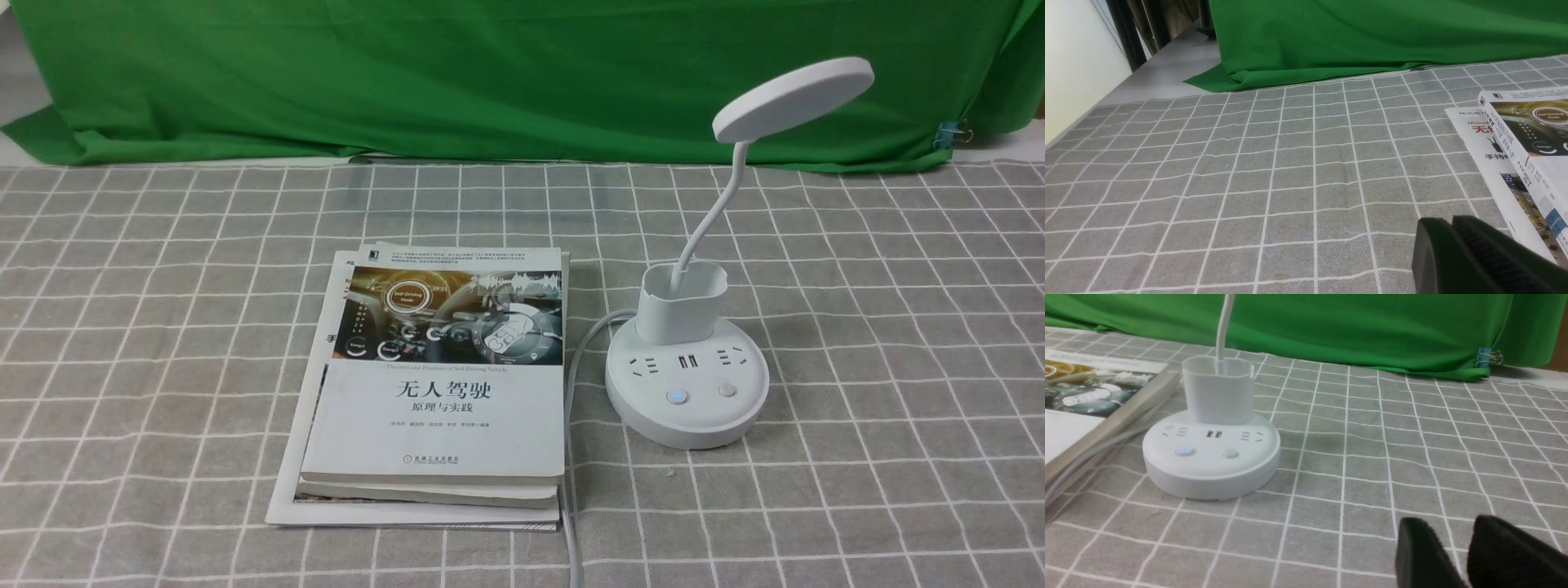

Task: Turn on the desk lamp on the grey coffee tablecloth with your hand.
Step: 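Press the button on the base of the white desk lamp with the right gripper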

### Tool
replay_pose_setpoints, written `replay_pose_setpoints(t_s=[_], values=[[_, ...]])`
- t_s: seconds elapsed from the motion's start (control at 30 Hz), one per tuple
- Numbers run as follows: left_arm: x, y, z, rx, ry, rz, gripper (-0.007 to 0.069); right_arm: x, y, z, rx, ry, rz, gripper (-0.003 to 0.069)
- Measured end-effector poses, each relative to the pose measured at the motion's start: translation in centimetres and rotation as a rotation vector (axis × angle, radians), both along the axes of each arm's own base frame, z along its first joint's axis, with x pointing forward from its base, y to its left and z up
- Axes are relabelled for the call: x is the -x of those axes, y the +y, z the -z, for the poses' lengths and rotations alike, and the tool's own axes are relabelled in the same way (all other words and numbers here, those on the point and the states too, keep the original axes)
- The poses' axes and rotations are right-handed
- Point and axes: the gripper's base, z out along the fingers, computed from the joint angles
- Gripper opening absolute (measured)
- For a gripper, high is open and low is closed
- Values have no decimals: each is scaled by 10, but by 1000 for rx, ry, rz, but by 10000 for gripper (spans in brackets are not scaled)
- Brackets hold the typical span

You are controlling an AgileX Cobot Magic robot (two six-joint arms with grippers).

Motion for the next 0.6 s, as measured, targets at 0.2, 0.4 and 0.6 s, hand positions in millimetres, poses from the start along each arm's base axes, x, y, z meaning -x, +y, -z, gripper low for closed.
replay_pose_setpoints(t_s=[0.2,0.4,0.6], values=[[0,0,0,0,0,0,19,0,0,-1,-2,-12,2,242],[0,0,0,0,0,0,19,-1,-1,-12,-358,-85,43,242],[0,0,0,2,0,0,19,-1,-6,-29,-651,-237,76,239]])
